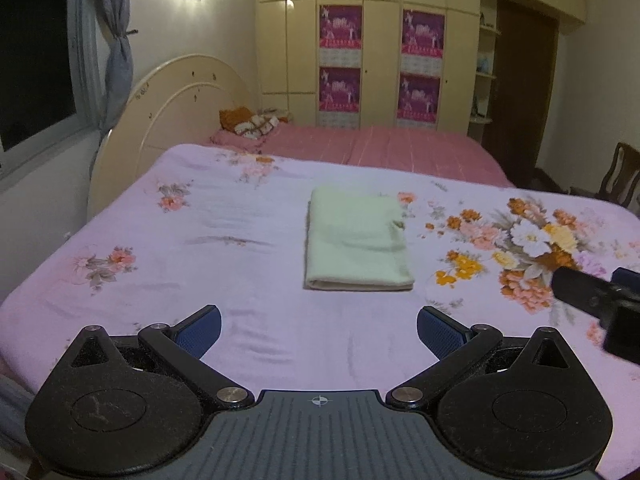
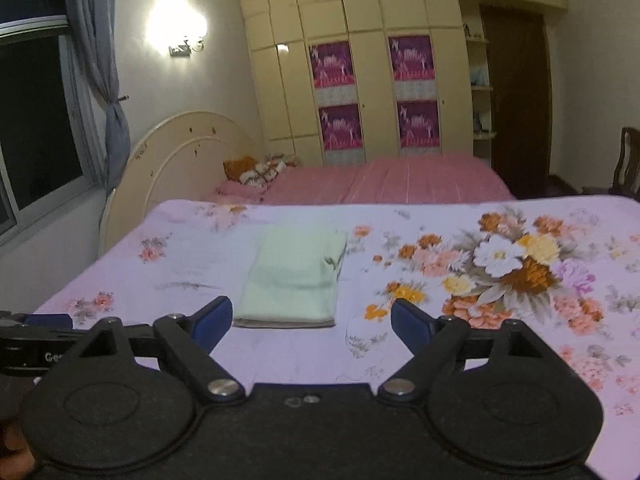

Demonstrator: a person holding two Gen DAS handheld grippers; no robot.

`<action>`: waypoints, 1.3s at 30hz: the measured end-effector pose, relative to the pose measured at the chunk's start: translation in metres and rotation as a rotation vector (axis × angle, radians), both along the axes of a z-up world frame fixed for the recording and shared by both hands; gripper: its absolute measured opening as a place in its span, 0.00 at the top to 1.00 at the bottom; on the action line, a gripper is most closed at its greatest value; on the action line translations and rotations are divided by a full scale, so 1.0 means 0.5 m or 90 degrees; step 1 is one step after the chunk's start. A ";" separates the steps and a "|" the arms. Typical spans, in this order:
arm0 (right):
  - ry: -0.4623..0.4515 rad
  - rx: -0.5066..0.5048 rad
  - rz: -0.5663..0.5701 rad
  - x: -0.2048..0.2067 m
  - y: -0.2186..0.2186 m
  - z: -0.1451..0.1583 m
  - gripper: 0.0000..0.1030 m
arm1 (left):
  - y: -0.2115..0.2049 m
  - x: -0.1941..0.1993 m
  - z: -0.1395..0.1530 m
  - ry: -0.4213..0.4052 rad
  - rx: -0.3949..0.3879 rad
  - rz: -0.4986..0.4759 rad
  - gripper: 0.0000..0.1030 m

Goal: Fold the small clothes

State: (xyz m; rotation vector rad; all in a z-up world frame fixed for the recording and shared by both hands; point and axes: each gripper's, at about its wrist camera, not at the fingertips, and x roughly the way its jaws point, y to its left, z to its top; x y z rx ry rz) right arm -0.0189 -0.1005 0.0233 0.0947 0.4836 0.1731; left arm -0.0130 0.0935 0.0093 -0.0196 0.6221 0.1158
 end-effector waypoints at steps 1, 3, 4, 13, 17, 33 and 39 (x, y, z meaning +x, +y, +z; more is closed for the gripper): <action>-0.005 -0.005 -0.002 -0.008 0.000 0.003 0.16 | -0.001 -0.012 0.006 -0.005 -0.002 0.000 0.00; -0.017 -0.017 -0.005 -0.023 0.001 0.007 0.16 | -0.002 -0.027 0.014 -0.011 -0.004 0.003 0.00; -0.020 -0.020 -0.007 -0.026 0.001 0.006 0.16 | -0.003 -0.034 0.017 -0.013 -0.003 0.005 0.00; -0.030 -0.020 -0.017 -0.046 -0.010 0.009 0.16 | -0.023 -0.041 0.026 -0.016 0.008 0.014 0.00; -0.029 -0.023 -0.021 -0.049 -0.013 0.011 0.16 | -0.030 -0.040 0.026 -0.015 0.006 0.013 0.00; -0.021 -0.020 -0.017 -0.048 -0.018 0.005 0.15 | -0.034 -0.034 0.022 -0.008 0.014 0.019 0.00; -0.019 -0.019 -0.013 -0.045 -0.017 0.003 0.15 | -0.036 -0.033 0.019 -0.006 0.016 0.018 0.00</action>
